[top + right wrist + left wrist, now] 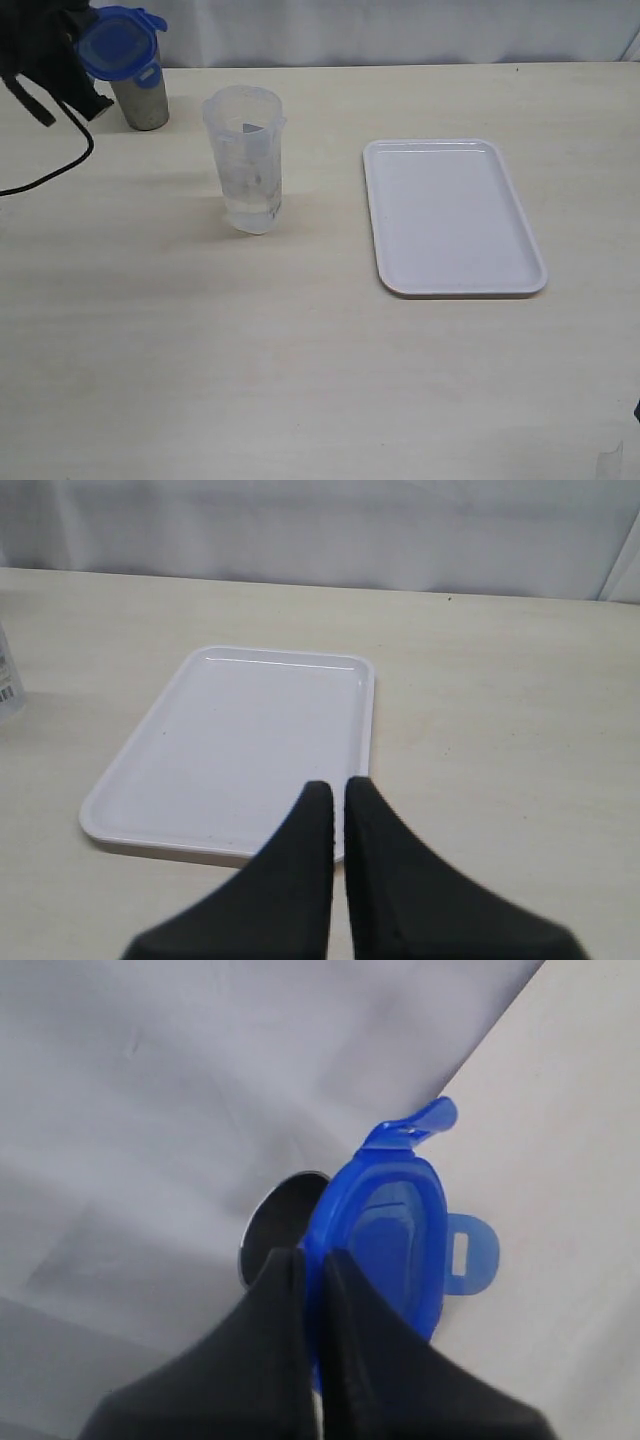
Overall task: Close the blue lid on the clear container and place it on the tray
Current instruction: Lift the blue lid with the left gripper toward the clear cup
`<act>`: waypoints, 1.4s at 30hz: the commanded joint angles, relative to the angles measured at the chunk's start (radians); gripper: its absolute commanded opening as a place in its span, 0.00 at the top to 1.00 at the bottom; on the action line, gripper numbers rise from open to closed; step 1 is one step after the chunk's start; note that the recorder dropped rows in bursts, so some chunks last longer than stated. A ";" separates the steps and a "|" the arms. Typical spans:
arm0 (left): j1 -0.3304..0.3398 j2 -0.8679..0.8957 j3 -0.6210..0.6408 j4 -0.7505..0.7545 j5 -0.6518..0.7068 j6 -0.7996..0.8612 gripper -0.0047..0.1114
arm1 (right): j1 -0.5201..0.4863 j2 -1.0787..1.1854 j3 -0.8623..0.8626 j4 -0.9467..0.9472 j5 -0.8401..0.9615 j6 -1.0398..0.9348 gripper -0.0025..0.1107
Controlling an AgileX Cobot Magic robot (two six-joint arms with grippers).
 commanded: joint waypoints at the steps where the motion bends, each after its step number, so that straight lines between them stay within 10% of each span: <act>1: -0.007 0.081 -0.076 0.000 -0.027 0.002 0.96 | -0.006 -0.004 0.002 -0.004 -0.003 0.001 0.94; 42: -0.257 0.190 -0.239 0.044 -0.048 0.443 0.96 | -0.006 -0.004 0.002 -0.004 -0.003 0.001 0.94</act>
